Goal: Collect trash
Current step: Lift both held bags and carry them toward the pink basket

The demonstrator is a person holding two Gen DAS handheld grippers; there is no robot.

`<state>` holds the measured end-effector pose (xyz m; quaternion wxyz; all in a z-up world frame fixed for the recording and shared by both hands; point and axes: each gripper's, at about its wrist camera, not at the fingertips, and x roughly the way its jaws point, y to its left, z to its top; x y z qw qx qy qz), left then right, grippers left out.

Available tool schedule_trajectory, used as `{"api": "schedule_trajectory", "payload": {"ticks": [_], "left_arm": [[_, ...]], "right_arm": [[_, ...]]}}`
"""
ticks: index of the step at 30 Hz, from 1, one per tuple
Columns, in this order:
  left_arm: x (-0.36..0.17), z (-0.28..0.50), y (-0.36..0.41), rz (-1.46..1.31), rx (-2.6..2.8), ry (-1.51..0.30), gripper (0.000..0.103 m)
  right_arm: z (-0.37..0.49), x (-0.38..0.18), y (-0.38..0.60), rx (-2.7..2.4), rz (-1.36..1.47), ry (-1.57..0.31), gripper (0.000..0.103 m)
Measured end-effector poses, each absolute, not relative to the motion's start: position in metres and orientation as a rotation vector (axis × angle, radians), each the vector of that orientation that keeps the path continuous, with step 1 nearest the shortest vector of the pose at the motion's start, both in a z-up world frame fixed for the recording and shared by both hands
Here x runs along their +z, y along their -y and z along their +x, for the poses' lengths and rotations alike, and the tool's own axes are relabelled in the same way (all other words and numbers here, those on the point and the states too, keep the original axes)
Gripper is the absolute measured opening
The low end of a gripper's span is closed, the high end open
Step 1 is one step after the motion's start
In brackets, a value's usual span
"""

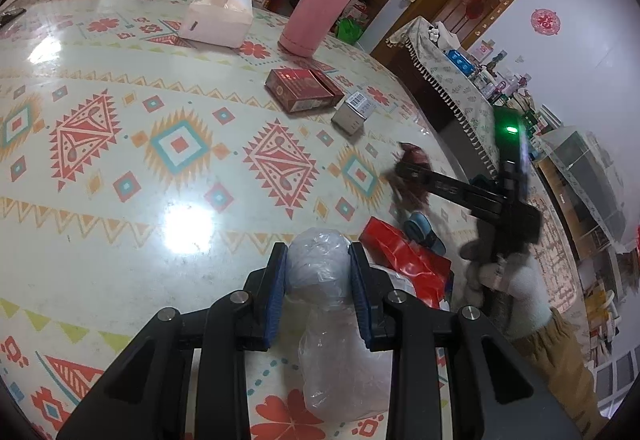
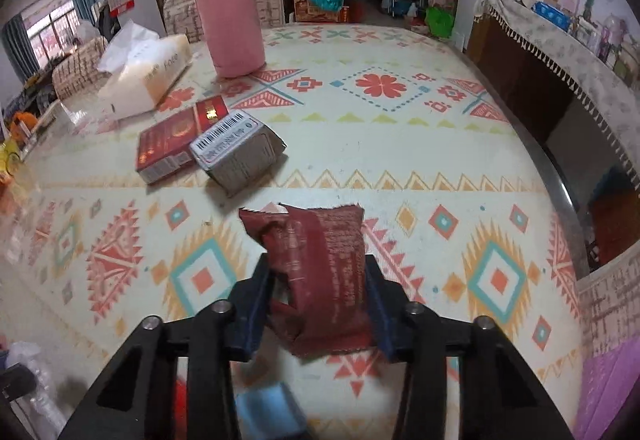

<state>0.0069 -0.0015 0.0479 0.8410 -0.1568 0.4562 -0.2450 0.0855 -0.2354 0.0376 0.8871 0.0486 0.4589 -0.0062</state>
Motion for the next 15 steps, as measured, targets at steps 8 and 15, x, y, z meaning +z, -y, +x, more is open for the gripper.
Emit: {"api": "schedule_trajectory", "payload": {"ticks": [8,15], "left_arm": [[0.054,0.001,0.002,-0.282,-0.462,-0.917,0.029],[0.056,-0.003,0.007,-0.221,-0.411,-0.879,0.029]], "right_arm": [[0.010,0.087,0.237,0.040,0.145,-0.873,0.046],[-0.083,0.091,0.232,0.084,0.173,-0.849,0.046]]}}
